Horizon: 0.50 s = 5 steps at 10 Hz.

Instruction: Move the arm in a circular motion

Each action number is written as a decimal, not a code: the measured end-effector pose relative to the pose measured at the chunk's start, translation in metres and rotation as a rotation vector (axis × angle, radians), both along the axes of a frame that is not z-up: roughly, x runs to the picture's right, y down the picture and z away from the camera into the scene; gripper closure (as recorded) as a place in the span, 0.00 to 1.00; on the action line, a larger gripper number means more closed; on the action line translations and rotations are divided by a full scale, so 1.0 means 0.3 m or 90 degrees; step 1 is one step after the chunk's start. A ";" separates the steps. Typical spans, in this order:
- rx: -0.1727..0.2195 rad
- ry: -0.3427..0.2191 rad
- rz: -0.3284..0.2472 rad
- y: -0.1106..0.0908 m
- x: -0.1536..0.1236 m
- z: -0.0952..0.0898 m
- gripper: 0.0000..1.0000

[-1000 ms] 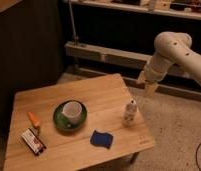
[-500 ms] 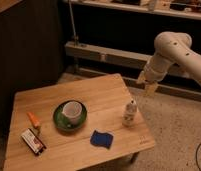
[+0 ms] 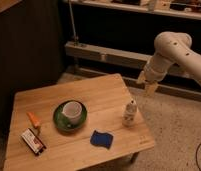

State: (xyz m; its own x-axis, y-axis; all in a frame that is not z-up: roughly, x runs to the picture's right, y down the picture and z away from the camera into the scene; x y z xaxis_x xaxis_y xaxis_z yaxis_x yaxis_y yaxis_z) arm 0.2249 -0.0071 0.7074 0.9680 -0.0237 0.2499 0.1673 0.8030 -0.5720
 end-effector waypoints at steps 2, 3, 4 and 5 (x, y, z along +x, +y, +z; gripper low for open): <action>0.000 0.000 0.000 0.000 0.000 0.000 0.40; 0.000 0.000 0.000 0.000 0.000 0.000 0.40; 0.001 -0.001 0.003 -0.007 0.000 0.002 0.40; -0.004 0.004 0.006 -0.013 0.011 0.001 0.40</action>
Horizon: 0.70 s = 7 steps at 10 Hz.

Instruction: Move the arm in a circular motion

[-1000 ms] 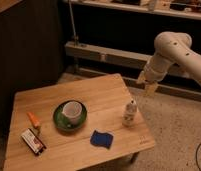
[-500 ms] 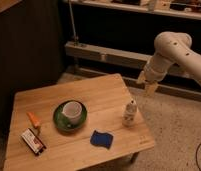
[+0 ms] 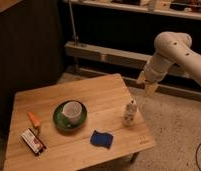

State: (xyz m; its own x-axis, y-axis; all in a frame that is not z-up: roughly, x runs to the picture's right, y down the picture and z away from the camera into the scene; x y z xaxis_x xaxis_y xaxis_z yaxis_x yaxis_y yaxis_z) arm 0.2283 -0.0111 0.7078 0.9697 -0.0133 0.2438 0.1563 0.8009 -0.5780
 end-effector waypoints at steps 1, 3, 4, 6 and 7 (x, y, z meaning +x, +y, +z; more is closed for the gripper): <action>-0.003 0.016 0.007 -0.019 0.020 -0.003 0.40; 0.004 0.056 0.020 -0.072 0.127 -0.007 0.40; 0.008 0.069 0.024 -0.082 0.155 -0.015 0.40; 0.016 0.079 0.039 -0.067 0.185 -0.061 0.40; 0.023 0.073 0.050 -0.046 0.192 -0.095 0.40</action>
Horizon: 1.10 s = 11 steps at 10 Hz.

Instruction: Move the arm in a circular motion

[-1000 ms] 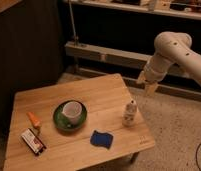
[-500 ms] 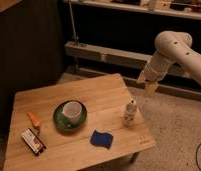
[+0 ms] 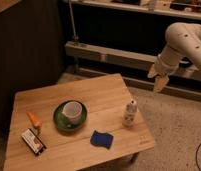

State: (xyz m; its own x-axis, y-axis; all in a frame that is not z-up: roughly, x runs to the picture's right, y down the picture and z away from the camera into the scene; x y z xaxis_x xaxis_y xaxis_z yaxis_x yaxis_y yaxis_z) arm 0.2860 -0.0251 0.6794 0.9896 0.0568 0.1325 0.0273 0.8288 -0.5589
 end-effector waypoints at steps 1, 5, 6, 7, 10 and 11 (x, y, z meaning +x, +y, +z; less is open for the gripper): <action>0.009 -0.012 0.007 0.029 -0.008 -0.043 0.40; 0.037 -0.069 0.012 0.210 -0.132 -0.282 0.40; 0.047 -0.104 0.004 0.257 -0.192 -0.355 0.40; 0.058 -0.145 -0.009 0.287 -0.261 -0.417 0.40; 0.091 -0.273 -0.056 0.308 -0.529 -0.526 0.40; 0.098 -0.308 -0.070 0.291 -0.601 -0.533 0.40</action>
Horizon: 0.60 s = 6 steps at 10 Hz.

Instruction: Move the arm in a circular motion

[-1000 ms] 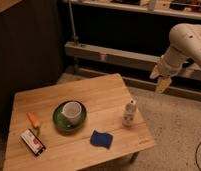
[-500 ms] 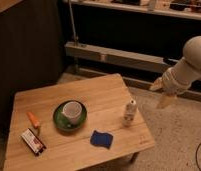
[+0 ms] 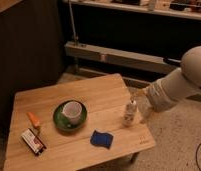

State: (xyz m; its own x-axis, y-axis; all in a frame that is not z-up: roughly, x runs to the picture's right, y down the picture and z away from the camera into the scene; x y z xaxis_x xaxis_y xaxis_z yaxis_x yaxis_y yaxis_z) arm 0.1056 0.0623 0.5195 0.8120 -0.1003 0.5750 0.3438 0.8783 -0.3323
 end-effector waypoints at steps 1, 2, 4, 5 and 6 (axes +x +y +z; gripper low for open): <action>0.017 -0.059 -0.025 -0.049 -0.116 0.004 0.40; 0.024 -0.088 -0.037 -0.080 -0.168 0.015 0.40; 0.029 -0.152 -0.054 -0.183 -0.269 0.084 0.40; 0.033 -0.165 -0.060 -0.232 -0.274 0.117 0.40; 0.038 -0.164 -0.069 -0.285 -0.266 0.159 0.40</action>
